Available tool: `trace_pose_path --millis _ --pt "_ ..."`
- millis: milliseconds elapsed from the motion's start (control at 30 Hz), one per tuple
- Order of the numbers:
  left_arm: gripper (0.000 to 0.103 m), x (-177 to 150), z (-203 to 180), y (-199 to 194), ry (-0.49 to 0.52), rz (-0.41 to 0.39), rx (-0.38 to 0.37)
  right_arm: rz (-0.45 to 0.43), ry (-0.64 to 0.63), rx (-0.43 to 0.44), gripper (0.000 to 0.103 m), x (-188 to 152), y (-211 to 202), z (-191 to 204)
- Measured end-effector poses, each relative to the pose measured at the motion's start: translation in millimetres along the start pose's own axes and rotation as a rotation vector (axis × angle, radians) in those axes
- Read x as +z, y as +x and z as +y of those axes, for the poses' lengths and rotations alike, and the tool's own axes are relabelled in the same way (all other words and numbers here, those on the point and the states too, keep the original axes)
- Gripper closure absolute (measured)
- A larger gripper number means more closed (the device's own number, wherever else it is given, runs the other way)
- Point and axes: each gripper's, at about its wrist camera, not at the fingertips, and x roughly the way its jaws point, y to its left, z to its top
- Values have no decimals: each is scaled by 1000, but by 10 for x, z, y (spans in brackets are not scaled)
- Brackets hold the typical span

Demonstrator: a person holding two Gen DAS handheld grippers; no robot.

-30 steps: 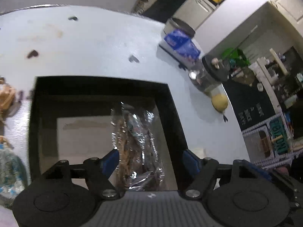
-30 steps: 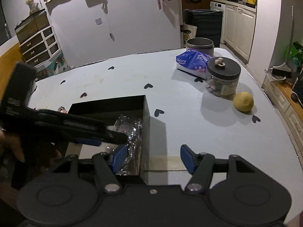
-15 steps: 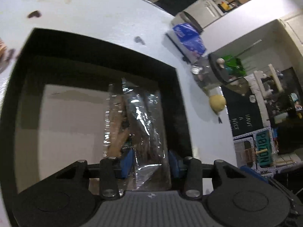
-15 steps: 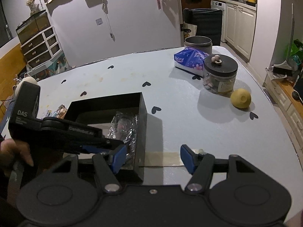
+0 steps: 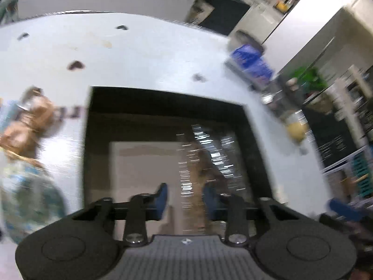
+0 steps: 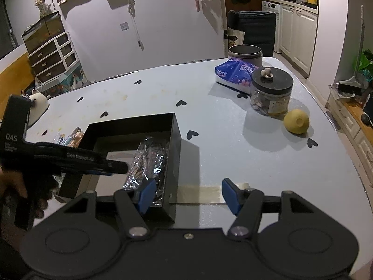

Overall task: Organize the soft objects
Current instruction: 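Lower the foil-wrapped bag into the black box and open the left tool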

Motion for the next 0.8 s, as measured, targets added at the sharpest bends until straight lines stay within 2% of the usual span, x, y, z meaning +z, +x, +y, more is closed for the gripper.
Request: trace_pose_path --millis 67,133,233,367,600,800 --pt "93 33 53 22 38 27 85 3 0 3 40 1 9 4" --pt "93 47 40 84 102 63 166 2 -2 4 40 3 8 11" --pt "93 29 -34 191 185 115 207 6 0 6 40 5 19 11" --pt "93 -11 -160 316 213 150 160 15 2 6 40 -2 35 16" --pt "94 -21 -307 436 224 145 92 17 6 0 40 -15 22 -1" --pt "80 -39 -298 358 221 127 116 6 4 4 40 -24 1 7"
